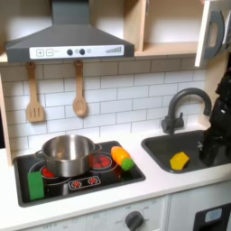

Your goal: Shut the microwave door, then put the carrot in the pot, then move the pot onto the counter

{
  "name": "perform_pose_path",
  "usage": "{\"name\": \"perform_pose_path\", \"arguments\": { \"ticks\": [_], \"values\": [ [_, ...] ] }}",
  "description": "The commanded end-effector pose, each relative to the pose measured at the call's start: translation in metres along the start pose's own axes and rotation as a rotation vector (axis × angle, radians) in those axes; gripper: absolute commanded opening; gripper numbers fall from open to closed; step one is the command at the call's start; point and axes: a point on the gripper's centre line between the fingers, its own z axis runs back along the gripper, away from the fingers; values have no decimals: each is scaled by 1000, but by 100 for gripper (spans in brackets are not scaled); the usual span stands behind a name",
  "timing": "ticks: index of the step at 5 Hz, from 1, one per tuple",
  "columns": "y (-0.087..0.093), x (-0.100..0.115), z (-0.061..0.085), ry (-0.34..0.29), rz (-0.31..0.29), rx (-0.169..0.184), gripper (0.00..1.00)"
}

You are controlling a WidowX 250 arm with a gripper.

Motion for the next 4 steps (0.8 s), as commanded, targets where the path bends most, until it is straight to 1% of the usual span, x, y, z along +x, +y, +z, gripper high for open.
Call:
{"name": "perform_pose_path", "arguments": {
  "ticks": [1, 2, 3, 4],
  "values": [
    [-2, -8, -2, 15, -12, -5, 100],
    [-2, -9, -4, 19, -33, 0, 100],
    [-3, -8, -3, 21, -25, -4, 100],
    [-4, -7, -4, 20, -48, -4, 100]
  ]
}}
